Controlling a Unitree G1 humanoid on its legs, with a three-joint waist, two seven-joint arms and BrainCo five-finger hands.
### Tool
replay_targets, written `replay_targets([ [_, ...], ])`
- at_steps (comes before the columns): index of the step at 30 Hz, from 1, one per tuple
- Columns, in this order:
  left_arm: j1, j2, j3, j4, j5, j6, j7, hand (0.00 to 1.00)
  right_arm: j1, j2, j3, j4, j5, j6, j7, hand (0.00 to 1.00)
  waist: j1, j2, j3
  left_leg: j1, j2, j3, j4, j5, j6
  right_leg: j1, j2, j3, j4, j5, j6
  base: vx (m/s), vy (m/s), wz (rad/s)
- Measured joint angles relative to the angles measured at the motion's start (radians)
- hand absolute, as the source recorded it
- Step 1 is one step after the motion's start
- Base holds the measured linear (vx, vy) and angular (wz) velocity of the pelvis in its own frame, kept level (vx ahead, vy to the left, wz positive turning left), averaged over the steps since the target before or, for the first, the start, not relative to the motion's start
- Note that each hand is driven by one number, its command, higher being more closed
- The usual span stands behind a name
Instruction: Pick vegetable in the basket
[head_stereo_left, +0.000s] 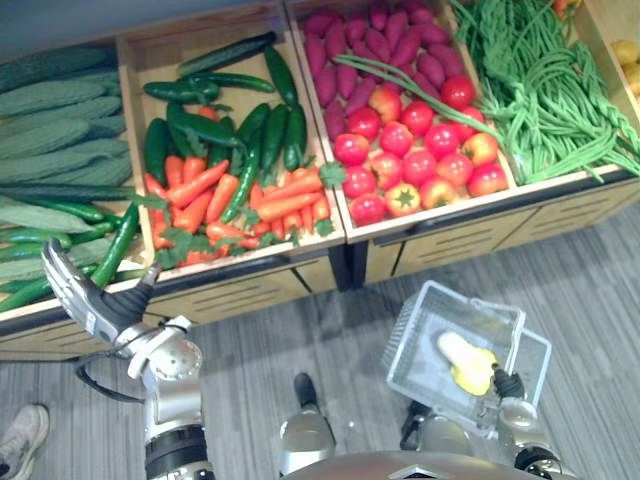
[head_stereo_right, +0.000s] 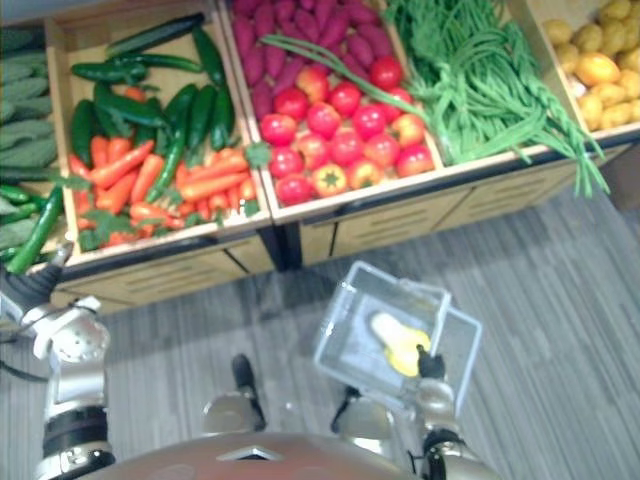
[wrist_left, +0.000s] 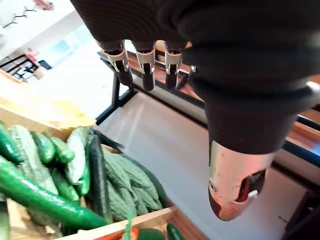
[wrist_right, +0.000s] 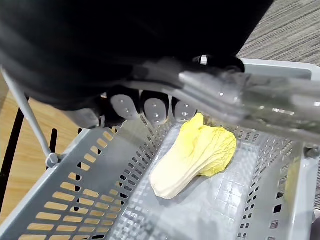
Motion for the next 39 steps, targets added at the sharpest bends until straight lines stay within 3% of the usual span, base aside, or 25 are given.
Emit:
replay_targets([
  [5, -0.043, 0.025, -0.004, 0.015, 0.003, 0.01, -0.001, 0.0, 0.0, 0.0, -0.002, -0.005, 0.0, -0.001, 0.0, 1.0, -0.003, 0.0, 0.0, 0.003, 0.0, 0.023, 0.0, 0.0, 0.0, -0.017, 0.002, 0.028, -0.002, 0.006, -0.003, 0.03, -0.009, -0.17],
  [13, -0.139, 0.16, -0.064, 0.223, 0.048, 0.048, -0.06, 0.0, 0.0, 0.0, 0.001, -0.041, -0.003, 0.0, 0.002, 1.0, -0.007, 0.001, 0.002, -0.011, 0.001, 0.067, 0.0, -0.009, 0.001, -0.07, 0.004, 0.076, 0.0, 0.017, -0.003, 0.01, -0.008, -0.16],
  [18, -0.196, 0.24, -0.114, 0.336, 0.048, 0.062, -0.106, 0.0, -0.003, -0.002, 0.021, -0.058, -0.003, -0.002, 0.004, 1.0, -0.025, -0.003, 0.011, -0.022, -0.001, 0.093, 0.001, -0.009, 0.001, -0.102, 0.005, 0.102, 0.002, 0.022, -0.005, 0.03, -0.017, -0.15],
  [25, -0.274, 0.284, -0.166, 0.372, 0.049, 0.075, -0.179, 0.0, -0.014, -0.005, 0.039, -0.077, -0.003, -0.01, 0.005, 1.0, -0.032, -0.005, 0.049, -0.025, -0.003, 0.103, 0.001, -0.009, 0.001, -0.116, 0.005, 0.119, 0.001, 0.023, -0.005, 0.03, -0.017, -0.08],
  [39, -0.346, 0.334, -0.222, 0.392, 0.088, 0.082, -0.224, 0.0, -0.038, -0.011, 0.059, -0.084, -0.003, -0.016, 0.01, 1.0, -0.034, -0.014, 0.095, -0.028, -0.005, 0.133, 0.001, -0.009, 0.001, -0.139, 0.005, 0.146, 0.0, 0.024, -0.006, 0.02, -0.019, -0.06],
])
